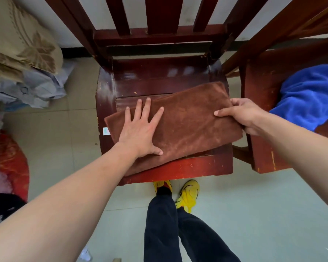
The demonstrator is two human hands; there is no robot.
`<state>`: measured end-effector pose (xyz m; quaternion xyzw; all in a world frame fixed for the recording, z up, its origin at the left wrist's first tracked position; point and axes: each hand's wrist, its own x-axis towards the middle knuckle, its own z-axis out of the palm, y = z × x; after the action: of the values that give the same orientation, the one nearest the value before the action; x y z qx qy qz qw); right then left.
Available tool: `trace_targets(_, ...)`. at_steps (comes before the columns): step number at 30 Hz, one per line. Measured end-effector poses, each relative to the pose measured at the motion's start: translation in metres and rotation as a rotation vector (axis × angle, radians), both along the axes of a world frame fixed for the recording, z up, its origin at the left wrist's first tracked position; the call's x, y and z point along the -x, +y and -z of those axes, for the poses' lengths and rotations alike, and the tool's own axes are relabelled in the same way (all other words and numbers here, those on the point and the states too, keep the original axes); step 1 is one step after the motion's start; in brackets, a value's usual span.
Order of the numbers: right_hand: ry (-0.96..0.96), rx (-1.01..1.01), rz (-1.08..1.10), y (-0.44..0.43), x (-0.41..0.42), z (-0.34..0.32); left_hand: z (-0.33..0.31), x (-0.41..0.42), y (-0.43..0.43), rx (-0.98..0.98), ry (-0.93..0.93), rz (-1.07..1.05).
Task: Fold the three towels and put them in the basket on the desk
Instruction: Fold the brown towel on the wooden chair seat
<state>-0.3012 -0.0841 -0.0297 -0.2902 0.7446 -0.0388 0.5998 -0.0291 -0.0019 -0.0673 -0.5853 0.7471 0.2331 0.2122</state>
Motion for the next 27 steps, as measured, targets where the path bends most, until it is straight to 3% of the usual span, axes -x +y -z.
trace_targets(4,-0.11,0.052,0.037,-0.01,0.007,-0.026,-0.01,0.01,-0.004,0.006,0.092,-0.034)
trace_targets(8,-0.263,0.163,-0.005,-0.002,-0.021,-0.065,-0.031,-0.022,0.016,0.18,0.19,-0.374)
trace_targets(11,-0.188,0.287,-0.245,0.024,-0.061,-0.076,-0.041,-0.064,0.04,0.223,0.159,-0.62)
trace_targets(15,0.001,0.426,-0.618,0.06,-0.118,-0.056,-0.051,-0.108,0.072,0.149,0.071,-0.731)
trace_targets(21,0.092,0.366,-0.827,0.099,-0.177,-0.007,-0.046,-0.131,0.101,0.187,0.112,-0.872)
trace_targets(24,0.039,0.322,-0.939,0.107,-0.186,0.011,-0.042,-0.127,0.103,0.183,0.164,-0.902)
trace_targets(27,-0.137,0.236,-0.701,0.097,-0.174,0.011,-0.045,-0.115,0.09,0.253,0.207,-0.885)
